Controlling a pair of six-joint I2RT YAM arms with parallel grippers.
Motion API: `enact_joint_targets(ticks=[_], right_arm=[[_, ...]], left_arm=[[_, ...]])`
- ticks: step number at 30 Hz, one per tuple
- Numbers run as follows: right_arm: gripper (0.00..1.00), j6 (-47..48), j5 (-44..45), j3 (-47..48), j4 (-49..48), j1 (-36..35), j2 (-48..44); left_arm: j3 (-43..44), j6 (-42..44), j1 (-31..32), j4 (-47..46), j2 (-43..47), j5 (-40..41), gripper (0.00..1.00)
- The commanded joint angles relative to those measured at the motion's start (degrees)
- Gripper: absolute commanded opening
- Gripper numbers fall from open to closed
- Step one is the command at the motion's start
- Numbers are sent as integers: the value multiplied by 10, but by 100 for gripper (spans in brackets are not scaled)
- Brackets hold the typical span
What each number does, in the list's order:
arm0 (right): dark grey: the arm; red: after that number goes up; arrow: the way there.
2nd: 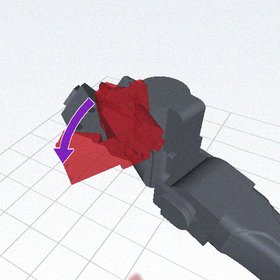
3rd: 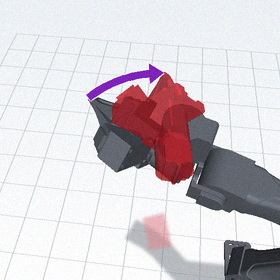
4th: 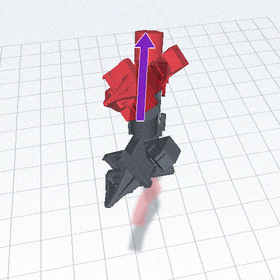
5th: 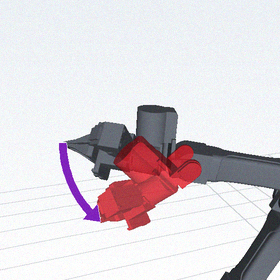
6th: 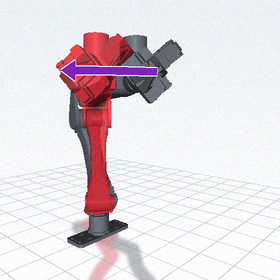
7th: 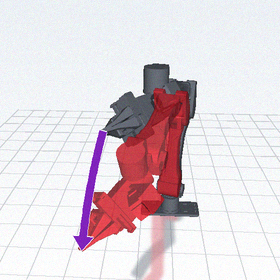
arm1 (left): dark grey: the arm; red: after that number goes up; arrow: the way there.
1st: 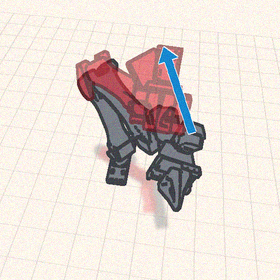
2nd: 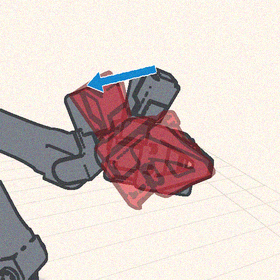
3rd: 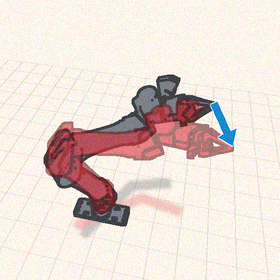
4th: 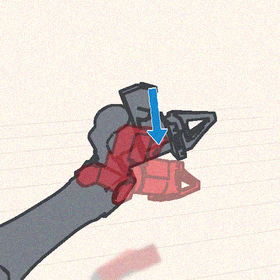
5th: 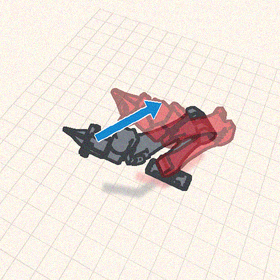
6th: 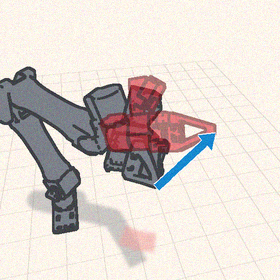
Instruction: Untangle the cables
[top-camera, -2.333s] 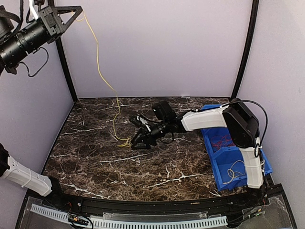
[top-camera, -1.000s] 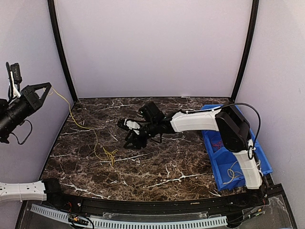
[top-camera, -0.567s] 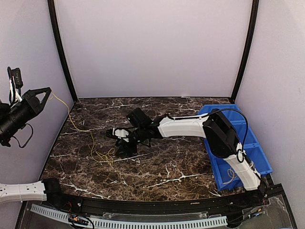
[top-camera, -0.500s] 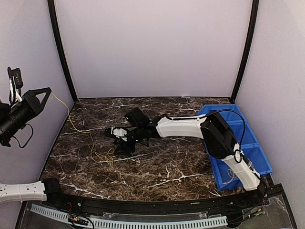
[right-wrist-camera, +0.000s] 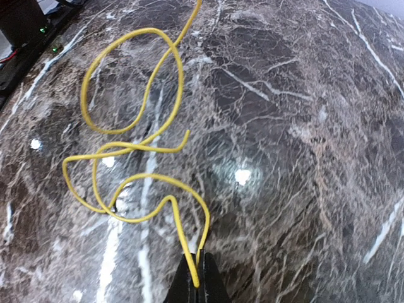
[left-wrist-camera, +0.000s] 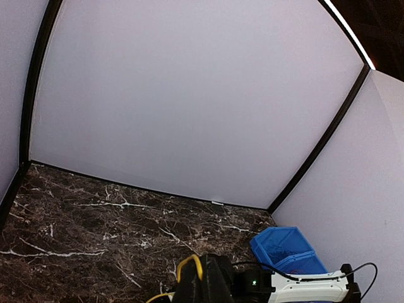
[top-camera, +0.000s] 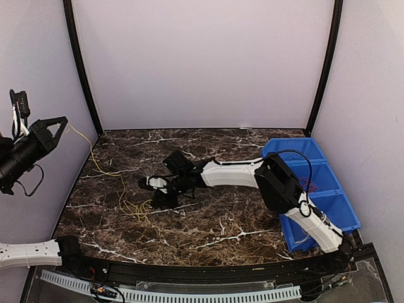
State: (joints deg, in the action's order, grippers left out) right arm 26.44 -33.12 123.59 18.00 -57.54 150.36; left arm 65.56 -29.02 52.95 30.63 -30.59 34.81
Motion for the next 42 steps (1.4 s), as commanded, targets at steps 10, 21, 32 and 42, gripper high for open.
enact_joint_targets(ticks=[10,21,32,42], right_arm=[[0,-48,29,-68,17,285,-197],[0,-144,120,6,2,477,-165],[0,-173,190,15,3,553,-137],[0,-135,104,-73,21,570,-223]], left_arm=[[93,12,1,77,23,47,0],[130,45,1,66,9,68,0],[191,60,1,81,1,84,0],[149,86,1,27,-14,58,0]])
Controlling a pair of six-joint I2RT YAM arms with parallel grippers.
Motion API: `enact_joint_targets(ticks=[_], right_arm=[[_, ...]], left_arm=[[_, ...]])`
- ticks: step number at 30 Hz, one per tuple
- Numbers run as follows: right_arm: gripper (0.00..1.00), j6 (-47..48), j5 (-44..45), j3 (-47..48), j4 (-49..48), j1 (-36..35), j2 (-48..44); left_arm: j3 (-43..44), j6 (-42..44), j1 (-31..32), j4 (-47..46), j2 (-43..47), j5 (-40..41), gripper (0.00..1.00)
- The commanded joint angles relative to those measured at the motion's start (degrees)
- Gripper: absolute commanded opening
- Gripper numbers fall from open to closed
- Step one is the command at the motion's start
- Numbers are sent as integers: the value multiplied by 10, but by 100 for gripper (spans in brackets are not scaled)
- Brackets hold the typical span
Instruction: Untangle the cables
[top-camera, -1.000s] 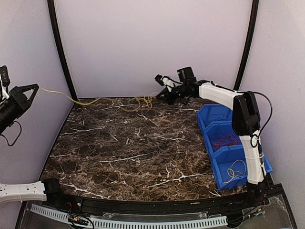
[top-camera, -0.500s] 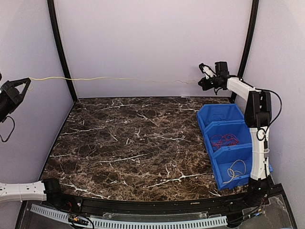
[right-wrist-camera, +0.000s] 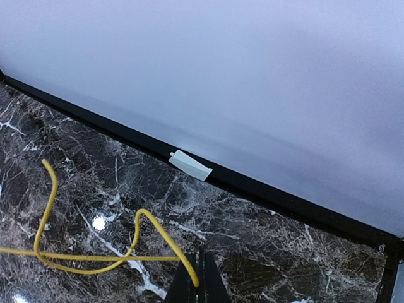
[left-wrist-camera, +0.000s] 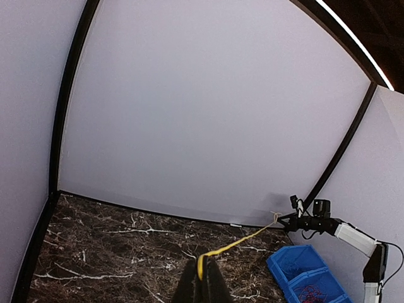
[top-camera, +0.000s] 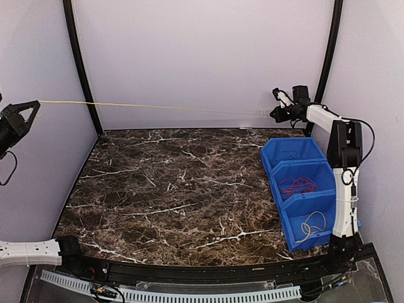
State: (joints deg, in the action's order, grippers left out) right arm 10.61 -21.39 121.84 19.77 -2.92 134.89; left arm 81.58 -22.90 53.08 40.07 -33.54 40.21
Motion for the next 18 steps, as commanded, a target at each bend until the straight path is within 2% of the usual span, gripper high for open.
enact_joint_targets(ticks=[1,5,8,13,15,18], right_arm=[[0,32,-30,-86,2,24,-95],[0,65,-84,-210,2,24,-234],[0,99,-92,-282,28,24,-339],[0,177,-101,-371,107,24,-512],[0,217,-107,-405,146,45,-572],[0,275,-97,-453,202,50,-656]], left_arm=[[-25,28,-1,-73,3,-4,0],[-48,53,0,-111,-59,-64,0],[-64,82,0,-162,-102,-112,0],[-67,132,-1,-243,-190,-167,0],[-64,144,0,-271,-223,-193,0],[-54,151,0,-302,-277,-253,0]])
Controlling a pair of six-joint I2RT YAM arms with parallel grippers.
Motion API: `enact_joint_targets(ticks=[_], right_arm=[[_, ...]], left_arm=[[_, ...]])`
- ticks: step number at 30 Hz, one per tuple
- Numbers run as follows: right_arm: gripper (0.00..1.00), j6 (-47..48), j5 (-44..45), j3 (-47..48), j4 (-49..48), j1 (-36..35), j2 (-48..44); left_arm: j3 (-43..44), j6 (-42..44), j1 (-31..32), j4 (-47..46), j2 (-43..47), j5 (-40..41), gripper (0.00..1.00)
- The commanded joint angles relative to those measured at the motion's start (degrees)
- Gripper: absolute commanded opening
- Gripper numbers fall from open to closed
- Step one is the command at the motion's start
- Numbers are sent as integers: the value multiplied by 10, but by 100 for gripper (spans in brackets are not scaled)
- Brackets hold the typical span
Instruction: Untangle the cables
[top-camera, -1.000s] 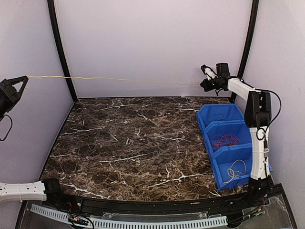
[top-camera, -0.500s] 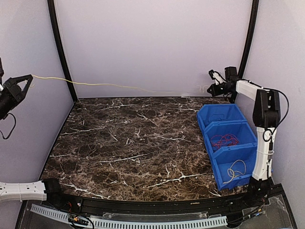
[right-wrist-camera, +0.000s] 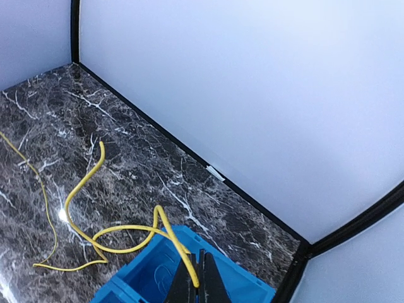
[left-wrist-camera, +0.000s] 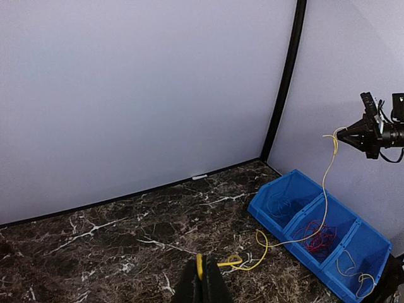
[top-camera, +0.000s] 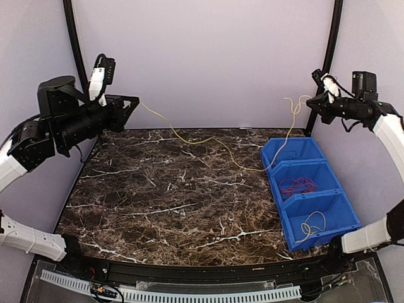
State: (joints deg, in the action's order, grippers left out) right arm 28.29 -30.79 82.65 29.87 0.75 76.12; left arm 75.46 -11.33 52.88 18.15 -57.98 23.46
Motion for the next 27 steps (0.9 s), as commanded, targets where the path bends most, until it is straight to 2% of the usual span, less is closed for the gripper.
enact_joint_targets(ticks=[1,7,11,19,27], right_arm=[[0,113,6,-75,118,15,-94],[0,192,94,-140,183,18,-232],[0,250,161,-162,212,18,-300],[0,344,229,-136,285,18,-332],[0,398,291,-67,296,18,-339]], left_arm=[[13,38,2,-97,-43,-117,0],[43,46,14,-163,-135,-280,0],[74,57,50,-196,-209,-364,0],[176,48,93,-247,-319,-440,0],[261,-12,118,-316,-392,-514,0]])
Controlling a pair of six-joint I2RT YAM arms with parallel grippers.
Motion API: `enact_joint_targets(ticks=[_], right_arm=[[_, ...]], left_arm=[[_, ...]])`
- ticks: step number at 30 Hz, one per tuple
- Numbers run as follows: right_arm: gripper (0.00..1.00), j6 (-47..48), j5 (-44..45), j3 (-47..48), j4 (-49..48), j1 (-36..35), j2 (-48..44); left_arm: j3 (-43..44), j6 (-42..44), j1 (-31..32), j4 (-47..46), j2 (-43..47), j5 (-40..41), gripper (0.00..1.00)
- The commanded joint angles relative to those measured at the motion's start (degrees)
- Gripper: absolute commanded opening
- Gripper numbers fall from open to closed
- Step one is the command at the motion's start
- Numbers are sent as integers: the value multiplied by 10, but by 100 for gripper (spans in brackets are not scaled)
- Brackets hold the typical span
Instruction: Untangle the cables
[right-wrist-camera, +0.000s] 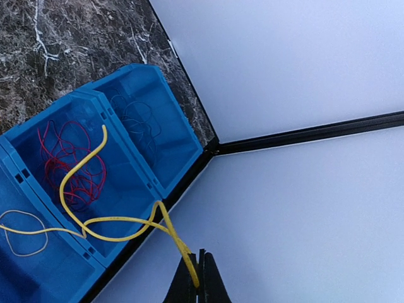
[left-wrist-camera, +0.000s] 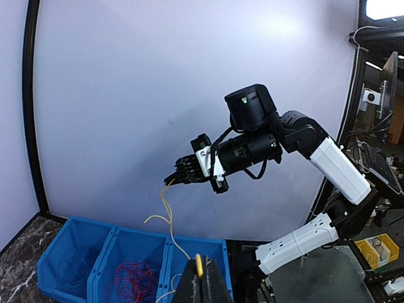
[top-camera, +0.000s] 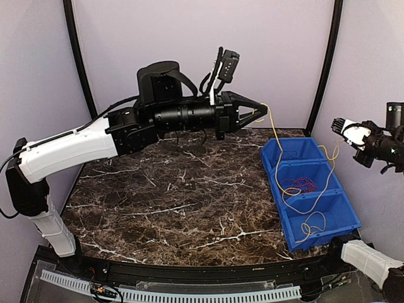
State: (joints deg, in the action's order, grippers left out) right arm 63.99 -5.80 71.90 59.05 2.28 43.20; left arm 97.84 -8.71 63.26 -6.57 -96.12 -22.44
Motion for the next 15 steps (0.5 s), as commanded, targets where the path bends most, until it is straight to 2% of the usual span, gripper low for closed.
enact_joint_targets(ticks=[1,6,10,15], right_arm=[[0,50,49,45,8,3,-14],[0,101,79,26,22,2,-38],[0,136,77,-37,35,2,-66],[0,168,75,-106,62,3,-86]], left_arm=[[35,-60,16,-91,-15,-61,0],[-7,-149,30,-189,-70,-73,0],[-31,-210,38,-280,-135,-51,0],[-25,-261,45,-346,-226,-9,0]])
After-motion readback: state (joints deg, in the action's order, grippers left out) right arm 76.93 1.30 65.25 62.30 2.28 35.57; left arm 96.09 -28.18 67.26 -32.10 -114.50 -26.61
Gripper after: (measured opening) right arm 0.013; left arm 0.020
